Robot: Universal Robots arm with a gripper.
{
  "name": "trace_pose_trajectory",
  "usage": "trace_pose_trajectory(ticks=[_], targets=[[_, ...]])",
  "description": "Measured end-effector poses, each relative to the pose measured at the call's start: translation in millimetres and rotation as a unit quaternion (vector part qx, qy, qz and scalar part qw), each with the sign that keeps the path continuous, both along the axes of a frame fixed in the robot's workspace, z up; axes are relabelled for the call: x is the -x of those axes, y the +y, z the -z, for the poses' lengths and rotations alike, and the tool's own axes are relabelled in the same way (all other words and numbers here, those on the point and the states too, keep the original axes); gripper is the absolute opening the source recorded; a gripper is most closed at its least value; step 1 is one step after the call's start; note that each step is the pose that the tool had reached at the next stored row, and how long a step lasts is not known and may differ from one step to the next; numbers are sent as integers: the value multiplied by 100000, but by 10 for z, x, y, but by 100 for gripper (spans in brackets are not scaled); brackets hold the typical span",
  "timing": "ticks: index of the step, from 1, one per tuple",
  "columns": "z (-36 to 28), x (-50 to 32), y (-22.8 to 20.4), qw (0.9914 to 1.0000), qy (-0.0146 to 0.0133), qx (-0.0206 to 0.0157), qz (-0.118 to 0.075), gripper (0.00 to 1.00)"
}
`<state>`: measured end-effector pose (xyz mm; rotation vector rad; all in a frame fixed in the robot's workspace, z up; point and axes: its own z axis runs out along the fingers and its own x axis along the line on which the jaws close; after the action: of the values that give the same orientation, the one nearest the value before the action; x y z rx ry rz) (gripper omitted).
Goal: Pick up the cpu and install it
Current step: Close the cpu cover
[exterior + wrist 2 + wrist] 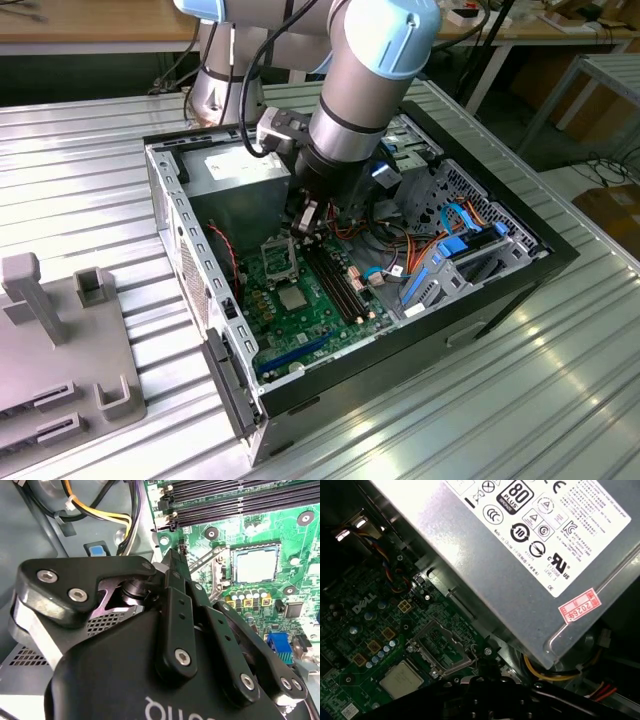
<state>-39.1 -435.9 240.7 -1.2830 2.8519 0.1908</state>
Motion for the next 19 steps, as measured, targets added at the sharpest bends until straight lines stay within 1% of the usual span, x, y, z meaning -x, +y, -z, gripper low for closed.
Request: trace_pose_trajectory(ticks=[9,19], targets=[[-47,2,0,99996,-1,722,-608,11],[-86,11,-2,99982,-4,1237,-1457,11]])
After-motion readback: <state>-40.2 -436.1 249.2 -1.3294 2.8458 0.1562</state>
